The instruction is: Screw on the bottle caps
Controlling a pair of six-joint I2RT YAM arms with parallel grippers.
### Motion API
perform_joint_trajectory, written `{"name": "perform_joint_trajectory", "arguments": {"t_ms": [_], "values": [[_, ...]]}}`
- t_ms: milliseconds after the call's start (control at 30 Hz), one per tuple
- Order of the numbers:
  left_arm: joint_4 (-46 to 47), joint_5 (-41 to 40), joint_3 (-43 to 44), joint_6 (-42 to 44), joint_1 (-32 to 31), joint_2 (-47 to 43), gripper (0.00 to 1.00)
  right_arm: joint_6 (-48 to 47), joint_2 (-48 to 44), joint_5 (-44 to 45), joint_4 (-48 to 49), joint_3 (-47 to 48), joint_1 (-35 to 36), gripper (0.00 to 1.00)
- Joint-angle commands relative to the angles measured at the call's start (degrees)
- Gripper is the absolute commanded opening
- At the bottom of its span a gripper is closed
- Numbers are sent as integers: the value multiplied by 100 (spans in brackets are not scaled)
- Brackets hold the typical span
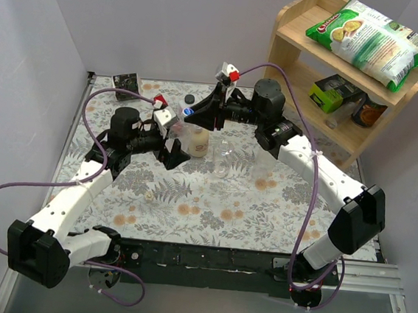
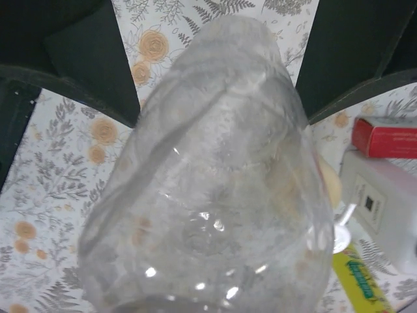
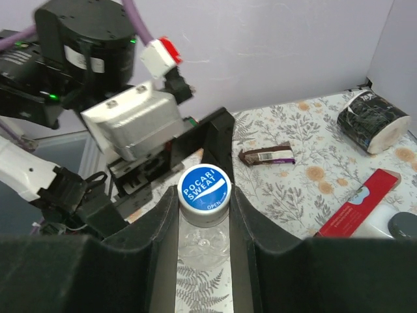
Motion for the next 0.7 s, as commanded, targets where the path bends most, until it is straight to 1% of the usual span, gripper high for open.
{"name": "perform_joint_trajectory", "arguments": {"t_ms": [0, 67, 167, 200, 233, 267, 300, 333, 367, 500, 567, 667], "values": [[-200, -1189, -193, 153, 7, -457, 98, -575, 261, 155, -228, 438, -101, 1], [-533, -1690, -333, 391, 94, -589, 98, -785, 428, 85, -237, 525, -127, 1], [-833, -2157, -737, 734, 200, -967, 98, -1006, 692, 6, -255, 622, -127, 1], [-1130, -2428, -903, 761, 200, -1159, 98, -1076, 779, -12, -237, 649, -127, 1], [-1272, -2535, -957, 796, 209, -1248, 98, -1216, 980, -64, -263, 692, -127, 1], [-1395, -2745, -1036, 753, 209, -1336, 98, -1278, 1096, -65, -316, 841, -136, 1], [-1544, -3139, -1098, 665, 200, -1424, 98, -1296, 1210, -82, -342, 912, -127, 1], [-1641, -3273, -1177, 577, 252, -1538, 98, -1357, 1402, -65, -360, 973, -127, 1], [-1843, -3309, -1195, 585, 314, -1608, 98, -1384, 1474, -56, -325, 1035, -127, 1], [-2081, -3161, -1291, 480, 622, -1943, 98, -1428, 1826, -3, -264, 1246, -118, 1], [-2187, -2941, -1283, 392, 701, -2005, 98, -1490, 1984, -3, -246, 1299, -110, 1], [-2152, -2756, -1300, 322, 833, -2057, 98, -1586, 2116, 23, -211, 1352, -92, 1]]}}
